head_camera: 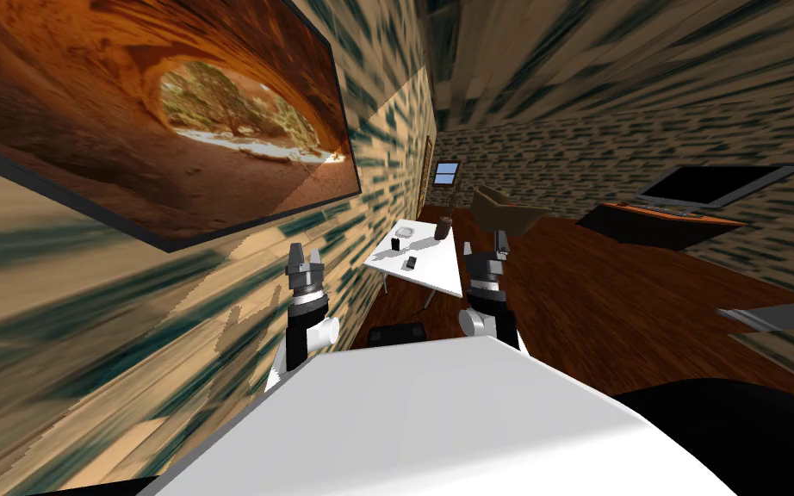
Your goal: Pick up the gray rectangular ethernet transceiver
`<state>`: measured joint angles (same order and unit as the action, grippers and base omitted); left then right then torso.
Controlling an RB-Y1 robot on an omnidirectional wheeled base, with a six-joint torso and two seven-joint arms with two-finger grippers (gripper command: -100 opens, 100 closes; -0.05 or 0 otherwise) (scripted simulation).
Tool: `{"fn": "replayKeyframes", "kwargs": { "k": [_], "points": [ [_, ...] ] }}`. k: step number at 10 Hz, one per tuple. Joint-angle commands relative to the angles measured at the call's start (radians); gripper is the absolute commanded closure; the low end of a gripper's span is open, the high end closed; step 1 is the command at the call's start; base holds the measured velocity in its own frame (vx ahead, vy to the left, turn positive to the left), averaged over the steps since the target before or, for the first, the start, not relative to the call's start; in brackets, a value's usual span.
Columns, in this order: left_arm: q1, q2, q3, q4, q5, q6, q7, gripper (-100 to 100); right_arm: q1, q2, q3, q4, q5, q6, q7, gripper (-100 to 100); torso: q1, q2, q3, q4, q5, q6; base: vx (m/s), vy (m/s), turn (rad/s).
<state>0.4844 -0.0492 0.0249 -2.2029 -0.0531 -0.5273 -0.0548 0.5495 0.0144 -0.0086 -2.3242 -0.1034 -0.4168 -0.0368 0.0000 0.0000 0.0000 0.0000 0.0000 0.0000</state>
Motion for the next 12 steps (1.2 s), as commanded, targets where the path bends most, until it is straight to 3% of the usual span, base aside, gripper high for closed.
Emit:
{"fn": "replayKeyframes", "kwargs": {
  "k": [1, 7, 8, 12],
  "points": [
    [0.000, 0.000, 0.000, 0.000, 0.000, 0.000, 0.000, 0, 0.002, -0.033, -0.003, 0.001, 0.016, -0.003, -0.009, -100, 0.000, 0.000, 0.000, 0.000, 0.000, 0.000, 0.001, 0.001, 0.043],
    [0.000, 0.000, 0.000, 0.000, 0.000, 0.000, 0.000, 0, 0.026, -0.208, -0.023, 0.017, 0.173, -0.041, -0.089, -100, 0.000, -0.001, 0.000, 0.000, 0.000, 0.000, 0.008, -0.002, 0.114],
    [0.000, 0.000, 0.000, 0.000, 0.000, 0.000, 0.000, 0, 0.026, -0.213, -0.023, 0.017, 0.188, -0.041, -0.089, -100, -0.001, -0.001, -0.001, 0.000, 0.000, 0.000, 0.011, -0.007, 0.056],
    [0.000, 0.000, 0.000, 0.000, 0.000, 0.000, 0.000, 0, 0.041, -0.322, -0.034, 0.034, 0.312, -0.071, -0.141, -100, -0.001, -0.001, -0.001, 0.000, 0.000, 0.000, 0.012, -0.005, 0.131]
  ]
}}
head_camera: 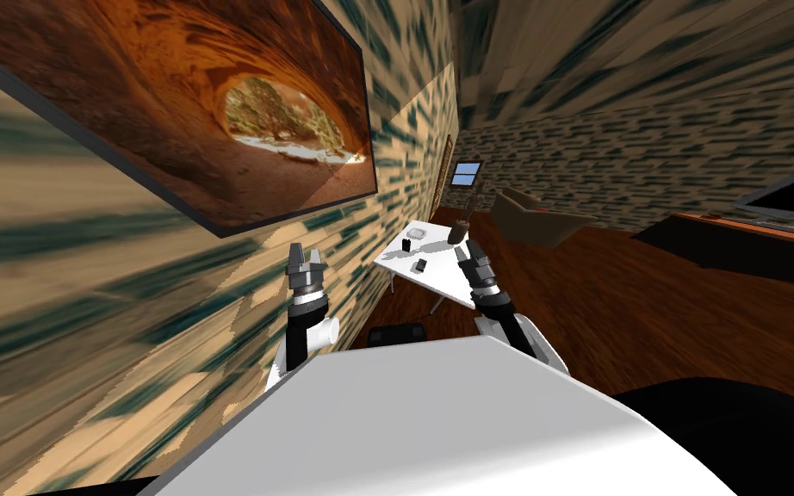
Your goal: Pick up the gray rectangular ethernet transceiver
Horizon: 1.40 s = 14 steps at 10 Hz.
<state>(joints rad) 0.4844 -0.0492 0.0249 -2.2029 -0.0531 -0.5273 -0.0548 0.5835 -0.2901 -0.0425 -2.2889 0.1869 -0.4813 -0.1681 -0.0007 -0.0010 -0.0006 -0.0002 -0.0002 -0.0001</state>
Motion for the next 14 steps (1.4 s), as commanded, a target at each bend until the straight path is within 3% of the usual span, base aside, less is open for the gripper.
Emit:
{"fn": "replayKeyframes", "kwargs": {
  "k": [1, 4, 5, 6, 7, 8, 9, 10, 11, 12, 13, 14],
  "points": [
    [0.000, 0.000, 0.000, 0.000, 0.000, 0.000, 0.000, 0, 0.007, -0.018, 0.000, -0.001, 0.037, -0.006, -0.010, -100, 0.000, 0.000, 0.000, 0.000, 0.000, 0.000, 0.010, -0.006, 0.093],
    [0.000, 0.000, 0.000, 0.000, 0.000, 0.000, 0.000, 0, 0.016, -0.095, -0.005, 0.016, 0.127, -0.030, -0.043, -100, 0.000, 0.000, 0.000, 0.000, 0.000, 0.000, 0.014, -0.005, 0.141],
    [0.000, 0.000, 0.000, 0.000, 0.000, 0.000, 0.000, 0, 0.016, -0.095, -0.005, 0.016, 0.145, -0.030, -0.043, -100, 0.000, 0.000, 0.000, 0.000, 0.000, 0.000, 0.013, -0.009, 0.093],
    [0.000, 0.000, 0.000, 0.000, 0.000, 0.000, 0.000, 0, 0.020, -0.135, -0.007, 0.026, 0.180, -0.042, -0.058, -100, 0.000, 0.000, 0.000, 0.000, 0.000, 0.000, 0.014, -0.012, 0.207],
    [0.000, 0.000, 0.000, 0.000, 0.000, 0.000, 0.000, 0, 0.020, -0.135, -0.007, 0.026, 0.203, -0.042, -0.058, -100, 0.000, 0.000, 0.000, 0.000, 0.000, 0.000, 0.013, -0.014, 0.106],
    [0.000, 0.000, 0.000, 0.000, 0.000, 0.000, 0.000, 0, 0.024, -0.175, -0.008, 0.037, 0.236, -0.055, -0.072, -100, 0.000, 0.000, 0.000, 0.000, 0.000, 0.001, 0.016, -0.009, 0.188],
    [0.000, 0.000, 0.000, 0.000, 0.000, 0.000, 0.000, 0, 0.024, -0.175, -0.008, 0.037, 0.263, -0.055, -0.072, -100, 0.000, 0.000, 0.000, 0.000, 0.000, 0.000, 0.013, -0.011, 0.102],
    [0.000, 0.000, 0.000, 0.000, 0.000, 0.000, 0.000, 0, 0.028, -0.216, -0.008, 0.049, 0.294, -0.069, -0.085, -100, 0.000, 0.000, 0.000, 0.000, 0.000, 0.001, 0.016, -0.013, 0.197],
    [0.000, 0.000, 0.000, 0.000, 0.000, 0.000, 0.000, 0, 0.028, -0.216, -0.008, 0.049, 0.321, -0.069, -0.085, -100, 0.000, 0.000, 0.000, 0.000, 0.000, 0.000, 0.013, -0.019, 0.119],
    [0.000, 0.000, 0.000, 0.000, 0.000, 0.000, 0.000, 0, 0.031, -0.258, -0.008, 0.062, 0.352, -0.082, -0.096, -100, 0.000, 0.000, 0.000, 0.000, 0.000, 0.001, 0.012, -0.015, 0.231],
    [0.000, 0.000, 0.000, 0.000, 0.000, 0.000, 0.000, 0, 0.031, -0.258, -0.008, 0.062, 0.381, -0.082, -0.096, -100, 0.000, 0.000, 0.000, 0.000, 0.000, 0.000, 0.010, -0.019, 0.091],
    [0.000, 0.000, 0.000, 0.000, 0.000, 0.000, 0.000, 0, 0.033, -0.300, -0.006, 0.076, 0.413, -0.096, -0.105, -100, 0.000, 0.000, 0.000, 0.000, 0.000, 0.001, 0.013, -0.018, 0.201]
  ]
}}
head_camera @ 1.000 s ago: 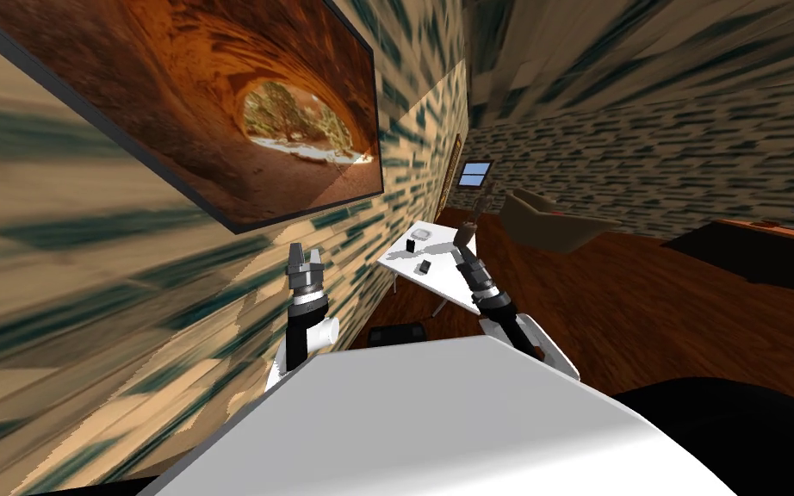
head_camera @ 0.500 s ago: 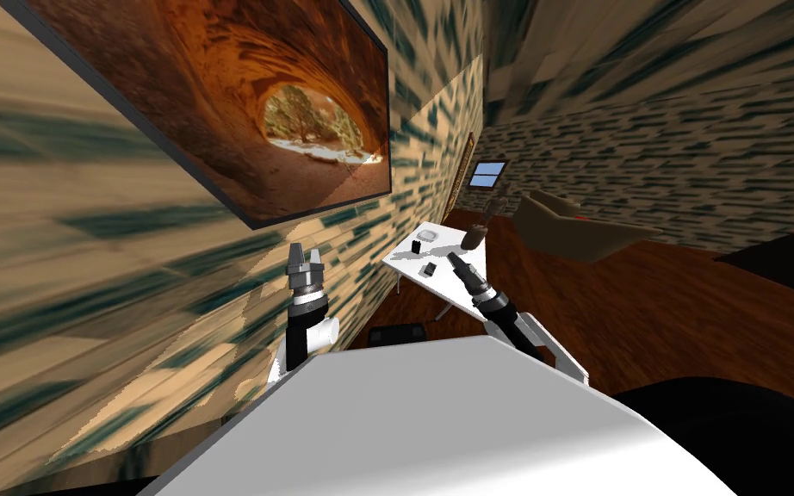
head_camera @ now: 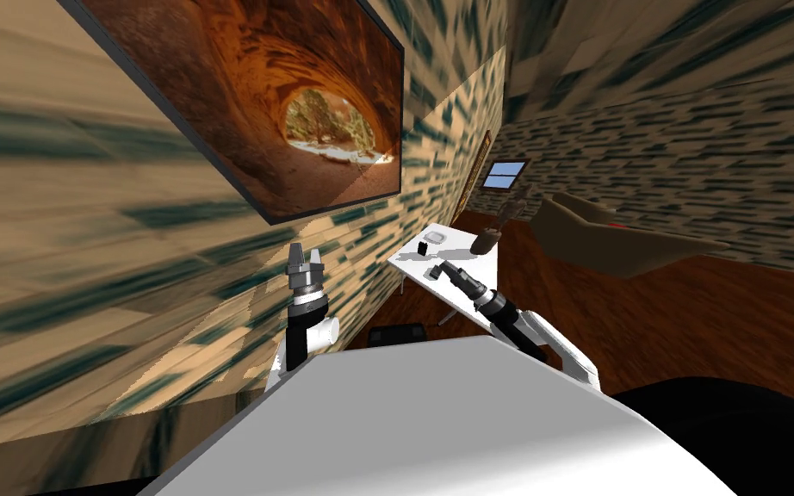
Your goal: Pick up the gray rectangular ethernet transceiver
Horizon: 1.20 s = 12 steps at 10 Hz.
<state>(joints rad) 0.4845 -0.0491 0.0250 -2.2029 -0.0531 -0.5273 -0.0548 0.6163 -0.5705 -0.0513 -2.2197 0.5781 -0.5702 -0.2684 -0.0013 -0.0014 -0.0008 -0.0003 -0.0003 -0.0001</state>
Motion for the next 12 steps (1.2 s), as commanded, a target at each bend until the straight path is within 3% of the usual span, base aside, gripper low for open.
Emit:
{"fn": "replayKeyframes", "kwargs": {
  "k": [1, 2, 3, 4, 5, 6, 7, 9, 12],
  "points": [
    [0.000, 0.000, 0.000, 0.000, 0.000, 0.000, 0.000, 0, 0.000, -0.020, 0.003, 0.007, 0.050, -0.008, -0.005, -100, 0.000, 0.000, 0.000, 0.000, 0.000, 0.000, 0.013, -0.023, 0.130],
    [0.000, 0.000, 0.000, 0.000, 0.000, 0.000, 0.000, 0, 0.000, -0.020, 0.003, 0.007, 0.058, -0.008, -0.005, -100, 0.000, 0.000, 0.000, 0.000, 0.000, 0.001, 0.006, -0.012, -0.014],
    [0.000, 0.000, 0.000, 0.000, 0.000, 0.000, 0.000, 0, 0.002, -0.062, 0.006, 0.022, 0.099, -0.022, -0.012, -100, 0.001, 0.000, 0.000, 0.000, 0.000, 0.001, 0.010, -0.009, 0.213],
    [0.000, 0.000, 0.000, 0.000, 0.000, 0.000, 0.000, 0, 0.002, -0.062, 0.006, 0.022, 0.122, -0.022, -0.012, -100, 0.001, 0.000, 0.000, 0.000, 0.000, 0.000, 0.012, -0.019, 0.127],
    [0.000, 0.000, 0.000, 0.000, 0.000, 0.000, 0.000, 0, 0.003, -0.105, 0.009, 0.038, 0.155, -0.036, -0.017, -100, 0.000, 0.000, 0.000, 0.000, 0.000, 0.001, 0.016, -0.022, 0.294],
    [0.000, 0.000, 0.000, 0.000, 0.000, 0.000, 0.000, 0, 0.003, -0.105, 0.009, 0.038, 0.185, -0.036, -0.017, -100, 0.000, 0.000, 0.000, 0.000, 0.000, 0.000, 0.013, -0.028, 0.103],
    [0.000, 0.000, 0.000, 0.000, 0.000, 0.000, 0.000, 0, 0.004, -0.147, 0.015, 0.056, 0.215, -0.050, -0.019, -100, 0.000, 0.000, 0.000, 0.000, 0.000, 0.001, 0.015, -0.023, 0.209],
    [0.000, 0.000, 0.000, 0.000, 0.000, 0.000, 0.000, 0, 0.004, -0.147, 0.015, 0.056, 0.251, -0.050, -0.019, -100, 0.000, 0.000, 0.000, 0.000, 0.000, 0.001, 0.010, -0.021, 0.056],
    [0.000, 0.000, 0.000, 0.000, 0.000, 0.000, 0.000, 0, 0.002, -0.231, 0.028, 0.093, 0.350, -0.078, -0.016, -100, 0.000, 0.000, 0.000, 0.000, 0.000, 0.001, 0.011, -0.021, 0.215]
  ]
}}
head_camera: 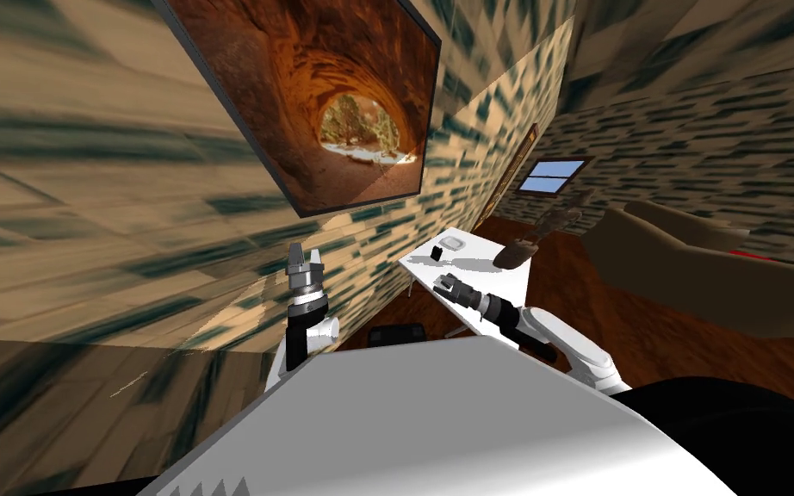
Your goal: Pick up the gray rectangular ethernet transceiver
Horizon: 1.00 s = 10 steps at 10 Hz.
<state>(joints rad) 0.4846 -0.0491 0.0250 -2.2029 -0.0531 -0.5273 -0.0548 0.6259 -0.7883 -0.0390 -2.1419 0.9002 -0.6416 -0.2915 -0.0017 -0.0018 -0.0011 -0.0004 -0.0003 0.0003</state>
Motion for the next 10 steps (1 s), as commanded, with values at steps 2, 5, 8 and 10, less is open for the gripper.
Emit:
{"fn": "replayKeyframes", "kwargs": {
  "k": [2, 5, 8, 10],
  "points": [
    [0.000, 0.000, 0.000, 0.000, 0.000, 0.000, 0.000, 0, -0.009, -0.056, 0.024, 0.036, 0.080, -0.021, 0.012, -100, 0.000, 0.000, 0.000, 0.000, 0.000, 0.001, 0.016, -0.034, 0.181],
    [0.000, 0.000, 0.000, 0.000, 0.000, 0.000, 0.000, 0, -0.012, -0.097, 0.033, 0.056, 0.169, -0.034, 0.019, -100, 0.000, 0.000, 0.000, 0.000, 0.000, 0.000, 0.009, -0.030, 0.182],
    [0.000, 0.000, 0.000, 0.000, 0.000, 0.000, 0.000, 0, -0.016, -0.139, 0.043, 0.078, 0.242, -0.048, 0.029, -100, 0.001, 0.000, 0.000, 0.000, 0.000, 0.000, 0.005, -0.021, 0.116],
    [0.000, 0.000, 0.000, 0.000, 0.000, 0.000, 0.000, 0, -0.020, -0.180, 0.053, 0.099, 0.302, -0.061, 0.041, -100, 0.000, 0.000, 0.000, 0.000, 0.000, 0.000, 0.003, -0.035, 0.210]
  ]
}}
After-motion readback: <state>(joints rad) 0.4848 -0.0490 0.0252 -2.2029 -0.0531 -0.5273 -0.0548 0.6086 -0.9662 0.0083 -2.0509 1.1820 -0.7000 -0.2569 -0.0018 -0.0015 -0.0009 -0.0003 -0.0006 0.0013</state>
